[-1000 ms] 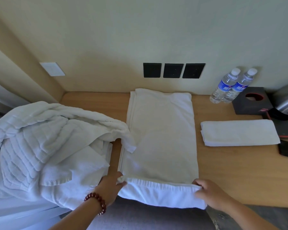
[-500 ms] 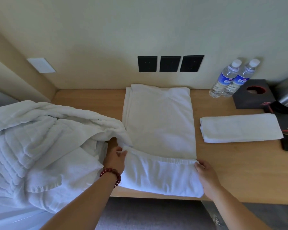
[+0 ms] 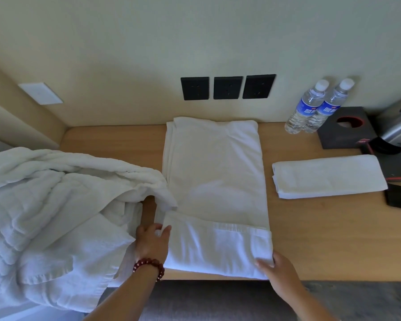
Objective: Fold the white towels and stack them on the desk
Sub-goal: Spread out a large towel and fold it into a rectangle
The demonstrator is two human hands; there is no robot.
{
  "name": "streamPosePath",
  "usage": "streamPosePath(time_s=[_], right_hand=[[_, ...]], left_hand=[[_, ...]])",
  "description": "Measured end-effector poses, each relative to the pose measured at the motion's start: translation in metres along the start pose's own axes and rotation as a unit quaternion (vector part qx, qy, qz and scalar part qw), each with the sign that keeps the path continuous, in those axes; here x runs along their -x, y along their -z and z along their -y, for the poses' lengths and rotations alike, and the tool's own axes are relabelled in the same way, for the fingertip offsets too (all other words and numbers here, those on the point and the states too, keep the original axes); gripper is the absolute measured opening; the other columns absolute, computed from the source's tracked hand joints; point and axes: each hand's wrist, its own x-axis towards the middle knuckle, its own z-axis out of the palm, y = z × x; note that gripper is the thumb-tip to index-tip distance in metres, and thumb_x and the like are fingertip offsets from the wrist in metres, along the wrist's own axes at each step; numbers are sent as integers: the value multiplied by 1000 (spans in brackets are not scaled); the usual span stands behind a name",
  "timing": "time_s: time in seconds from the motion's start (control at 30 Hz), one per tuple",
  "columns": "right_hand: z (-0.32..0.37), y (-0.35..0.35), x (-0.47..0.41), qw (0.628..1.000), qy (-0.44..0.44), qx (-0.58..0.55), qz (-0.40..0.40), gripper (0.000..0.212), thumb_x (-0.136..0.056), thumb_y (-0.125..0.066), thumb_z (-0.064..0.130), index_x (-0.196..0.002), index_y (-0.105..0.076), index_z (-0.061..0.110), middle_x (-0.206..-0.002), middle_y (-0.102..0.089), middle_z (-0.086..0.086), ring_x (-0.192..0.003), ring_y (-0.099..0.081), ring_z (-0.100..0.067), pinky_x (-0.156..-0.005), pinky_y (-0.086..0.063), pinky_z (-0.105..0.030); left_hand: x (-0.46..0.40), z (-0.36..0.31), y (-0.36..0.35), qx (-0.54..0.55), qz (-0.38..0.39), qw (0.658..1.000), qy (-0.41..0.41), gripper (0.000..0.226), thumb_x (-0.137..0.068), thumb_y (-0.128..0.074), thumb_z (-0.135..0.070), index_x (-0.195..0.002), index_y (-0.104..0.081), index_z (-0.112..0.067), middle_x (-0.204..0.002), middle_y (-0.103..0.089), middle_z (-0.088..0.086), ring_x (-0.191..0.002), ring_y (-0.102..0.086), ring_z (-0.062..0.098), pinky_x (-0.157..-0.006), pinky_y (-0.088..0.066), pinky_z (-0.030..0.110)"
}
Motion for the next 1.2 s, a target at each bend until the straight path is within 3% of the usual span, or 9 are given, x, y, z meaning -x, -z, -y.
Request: streamPosePath(time_s=[0.13,0.27,0.43,0.57,0.7,0.8,0.9,1.1,1.2], right_hand=[[2,-3,1,995,20,70,-73,17,-101,-55,33,-84,-52,32,-73,-62,7,-71,-60,-8,-65,-45,-25],[7,0,-10,984,40,126,-121,31,-103,-45,38,-78,-42,21,-60,-53,-2,-58,-56,-18,-55,-40,-37],[17,18,-40,974,65,160,-147,30,-103,-45,38,-80,-42,18,-57,-50,-1,-52,-51,-19,-47,-33,-34],[22,30,-55,983,15,154,-101,38,-103,-41,48,-89,-53,15,-74,-61,-4,-69,-60,-19,-63,-47,-39],[32,38,-52,995,14,92,-46,43,-100,-45,52,-96,-67,16,-82,-68,-5,-78,-66,-20,-65,-46,-33],[38,40,-38,1000,-8,3,12,19,-94,-64,44,-105,-68,29,-96,-72,9,-90,-67,-10,-68,-48,-23],[34,40,-26,997,-30,-27,72,30,-85,-79,30,-110,-65,35,-98,-75,14,-89,-71,-5,-70,-51,-20],[25,47,-12,995,-34,-41,85,28,-86,-75,9,-111,-69,22,-98,-77,10,-95,-72,-11,-78,-53,-25],[27,47,-4,996,-33,-49,69,29,-87,-70,3,-106,-68,26,-94,-76,16,-93,-71,-7,-75,-50,-23]], left_hand=[[-7,-6,-7,39,135,990,-6,28,-92,-62,-50,-89,-61,-22,-88,-65,2,-73,-60,18,-69,-53,31],[-18,-5,-2,58,123,990,33,28,-92,-68,-39,-101,-60,-14,-93,-64,3,-81,-58,18,-67,-43,27],[-22,-2,-2,136,168,976,42,39,-95,-64,-39,-71,-56,-9,-63,-52,7,-62,-49,20,-65,-40,28],[-18,0,-6,156,140,978,22,33,-94,-64,-43,-102,-57,-12,-83,-64,4,-74,-58,18,-64,-43,28],[-12,-5,-4,142,219,965,-31,35,-92,-65,-48,-115,-57,-23,-107,-64,-6,-97,-62,12,-76,-49,24],[-15,4,-5,123,242,962,9,40,-84,-76,-46,-114,-62,-23,-108,-70,-4,-98,-67,16,-89,-57,35],[-18,14,-9,76,272,959,37,52,-74,-80,-54,-113,-69,-21,-108,-73,-5,-99,-67,16,-94,-55,36],[-9,4,-2,108,275,955,-6,27,-84,-79,-33,-106,-71,-21,-100,-73,-8,-96,-66,11,-75,-50,18],[-11,5,8,144,276,950,-18,24,-87,-76,-21,-111,-71,-20,-101,-74,-6,-99,-68,16,-82,-55,26]])
